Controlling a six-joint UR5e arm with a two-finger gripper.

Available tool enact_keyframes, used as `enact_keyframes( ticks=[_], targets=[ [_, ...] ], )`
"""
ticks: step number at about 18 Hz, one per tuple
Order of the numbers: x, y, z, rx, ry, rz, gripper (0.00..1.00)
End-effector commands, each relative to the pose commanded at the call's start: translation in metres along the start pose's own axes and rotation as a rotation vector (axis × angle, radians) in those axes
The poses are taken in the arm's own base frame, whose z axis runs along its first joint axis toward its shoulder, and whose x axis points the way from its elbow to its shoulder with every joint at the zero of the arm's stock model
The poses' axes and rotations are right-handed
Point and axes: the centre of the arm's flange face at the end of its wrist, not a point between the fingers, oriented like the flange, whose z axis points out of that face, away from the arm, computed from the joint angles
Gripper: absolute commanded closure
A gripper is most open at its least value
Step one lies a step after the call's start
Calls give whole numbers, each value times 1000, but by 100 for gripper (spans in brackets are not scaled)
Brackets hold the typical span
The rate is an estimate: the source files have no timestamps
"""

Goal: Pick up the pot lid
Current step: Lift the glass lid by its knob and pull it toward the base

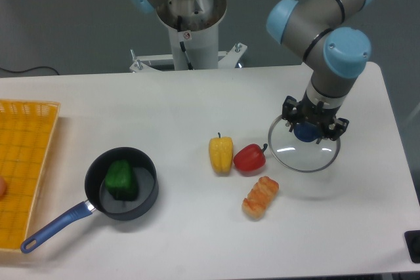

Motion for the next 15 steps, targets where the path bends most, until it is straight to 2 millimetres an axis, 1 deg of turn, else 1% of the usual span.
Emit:
enact_keyframes(
  ticks=[2, 4, 6, 15],
  targets=[
    [3, -1, -2, -2, 4, -19, 40],
    [10, -8, 0, -8, 16, -9, 40],
    [12, -7, -3, -10, 17, -9, 40],
    [14, -7, -5, -14, 14, -7, 40]
  ],
)
